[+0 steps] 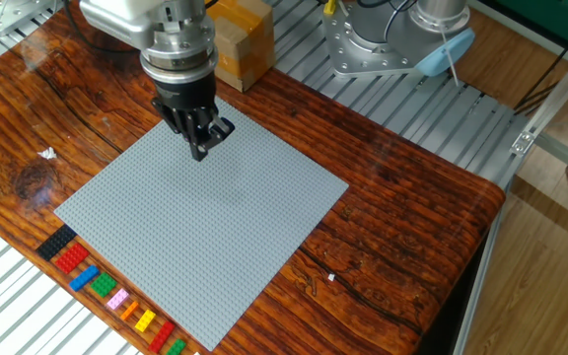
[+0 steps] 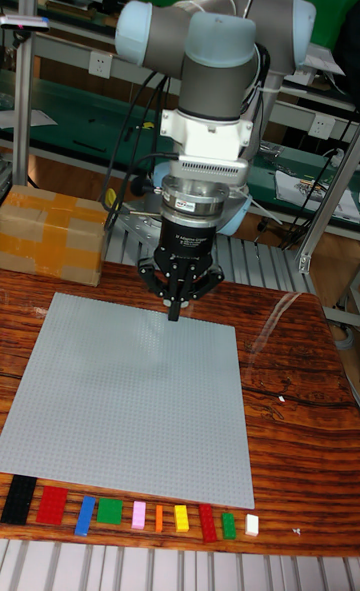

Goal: Build with small Lego blocks

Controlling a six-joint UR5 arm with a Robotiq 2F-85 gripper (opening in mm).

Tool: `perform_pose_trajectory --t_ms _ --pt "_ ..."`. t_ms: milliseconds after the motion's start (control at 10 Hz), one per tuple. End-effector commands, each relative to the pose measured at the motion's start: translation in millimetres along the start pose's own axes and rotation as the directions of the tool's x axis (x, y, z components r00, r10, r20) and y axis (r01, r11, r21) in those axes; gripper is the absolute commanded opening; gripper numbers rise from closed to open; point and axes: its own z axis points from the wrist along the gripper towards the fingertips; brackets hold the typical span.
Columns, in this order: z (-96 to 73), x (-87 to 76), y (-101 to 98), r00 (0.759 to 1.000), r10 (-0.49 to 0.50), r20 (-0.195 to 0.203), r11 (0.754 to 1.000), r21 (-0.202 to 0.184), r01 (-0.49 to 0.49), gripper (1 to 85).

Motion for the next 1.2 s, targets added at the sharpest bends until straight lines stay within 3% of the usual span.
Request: perform_pose_trajectory --t_ms 0,100,200,300,500,600,700,800,900,1100 --pt "-0.8 0.1 12.7 0.999 0.035 0.008 0.998 -0.058 -0.034 1.0" --pt "-0.9 3.1 14.9 0.999 0.049 -0.005 0.997 -0.066 -0.049 1.0" --pt "-0.6 8.9 7.4 0.999 0.048 -0.026 0.998 -0.036 -0.049 1.0" --pt "-0.9 19.2 -8.3 0.996 0.056 -0.062 0.998 0.027 -0.054 1.0" --pt "-1.6 24.4 -16.3 0.990 0.116 -0.077 0.992 0.063 -0.112 1.0" --pt "-1.5 22.7 -16.4 0.987 0.143 -0.069 0.988 0.065 -0.139 1.0" --pt "-1.5 26.0 -9.4 0.961 0.264 -0.079 0.964 0.050 -0.260 1.0" --pt "-1.1 22.7 -2.4 0.963 0.258 -0.074 0.966 0.021 -0.258 1.0" --pt "-0.6 11.8 -10.4 0.977 0.212 -0.028 0.977 0.038 -0.211 1.0" --pt "-0.5 0.4 5.5 0.987 0.158 0.004 0.987 -0.031 -0.158 1.0"
